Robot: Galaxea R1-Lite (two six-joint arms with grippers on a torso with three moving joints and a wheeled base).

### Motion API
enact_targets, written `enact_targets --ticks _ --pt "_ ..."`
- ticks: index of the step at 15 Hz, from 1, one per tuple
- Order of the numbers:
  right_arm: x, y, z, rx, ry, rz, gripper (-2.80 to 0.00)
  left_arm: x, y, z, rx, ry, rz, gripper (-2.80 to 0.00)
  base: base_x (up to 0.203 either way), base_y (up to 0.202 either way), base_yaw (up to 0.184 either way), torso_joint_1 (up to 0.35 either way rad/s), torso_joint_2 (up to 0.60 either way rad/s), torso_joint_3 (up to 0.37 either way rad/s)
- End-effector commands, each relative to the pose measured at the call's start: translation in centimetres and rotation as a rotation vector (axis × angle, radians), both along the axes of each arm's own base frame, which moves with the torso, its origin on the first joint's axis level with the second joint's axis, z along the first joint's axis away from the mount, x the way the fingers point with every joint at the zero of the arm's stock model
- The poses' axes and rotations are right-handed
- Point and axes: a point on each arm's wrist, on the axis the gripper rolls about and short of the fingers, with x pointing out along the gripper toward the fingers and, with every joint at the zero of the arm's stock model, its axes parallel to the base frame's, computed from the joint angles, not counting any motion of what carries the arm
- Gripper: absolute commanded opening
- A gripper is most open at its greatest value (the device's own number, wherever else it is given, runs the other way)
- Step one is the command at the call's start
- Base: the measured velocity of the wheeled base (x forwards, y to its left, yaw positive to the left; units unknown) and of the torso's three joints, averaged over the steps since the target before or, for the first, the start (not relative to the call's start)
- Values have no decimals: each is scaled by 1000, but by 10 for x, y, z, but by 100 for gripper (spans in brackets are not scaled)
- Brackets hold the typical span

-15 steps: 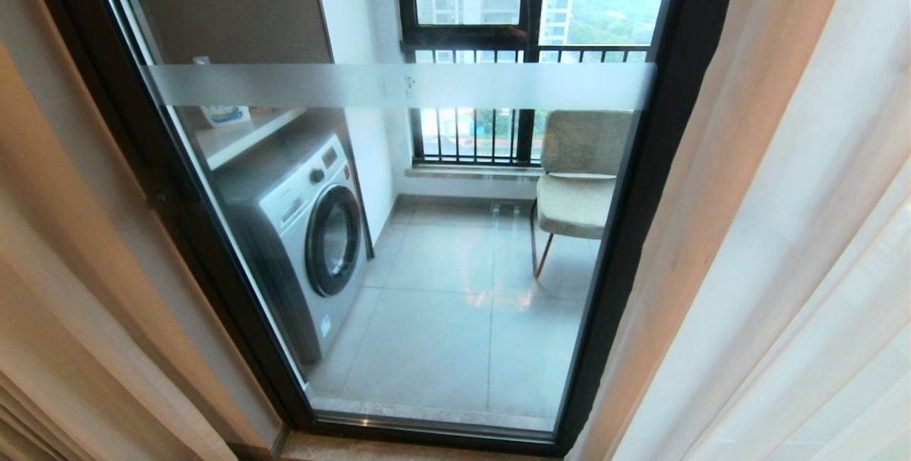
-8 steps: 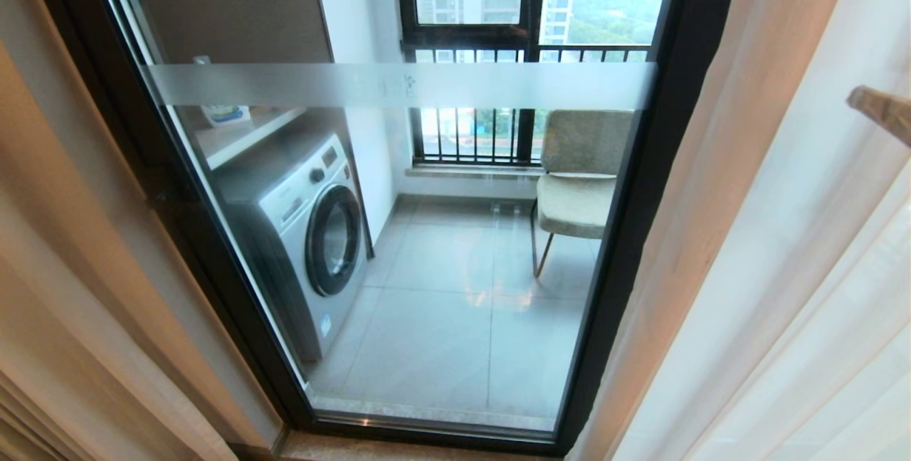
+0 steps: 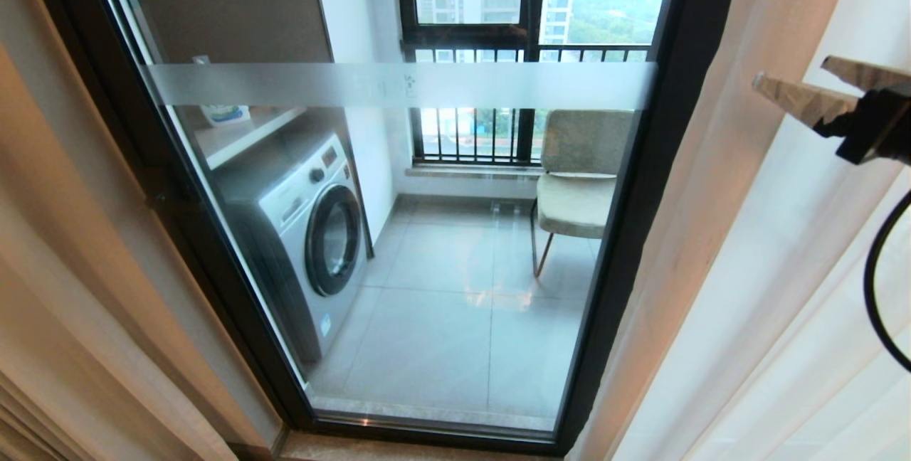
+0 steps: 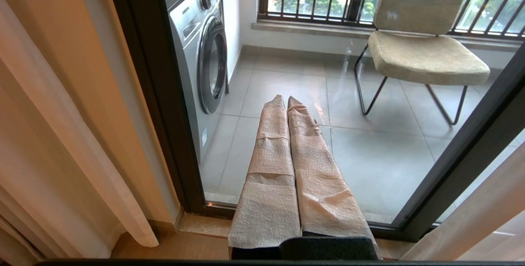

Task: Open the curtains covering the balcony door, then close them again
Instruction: Pull the inner curtains open on both sides

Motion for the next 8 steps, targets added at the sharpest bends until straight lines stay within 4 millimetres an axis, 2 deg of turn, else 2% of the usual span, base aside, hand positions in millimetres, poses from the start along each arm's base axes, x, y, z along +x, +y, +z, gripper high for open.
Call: enact_targets --ticks 1,8 --pt "24 2 -4 -1 24 -19 0 0 0 0 -1 -1 1 -280 0 0 0 0 0 0" --pt "72 5 5 15 -46 -51 0 0 0 0 -1 -1 1 -280 0 0 0 0 0 0"
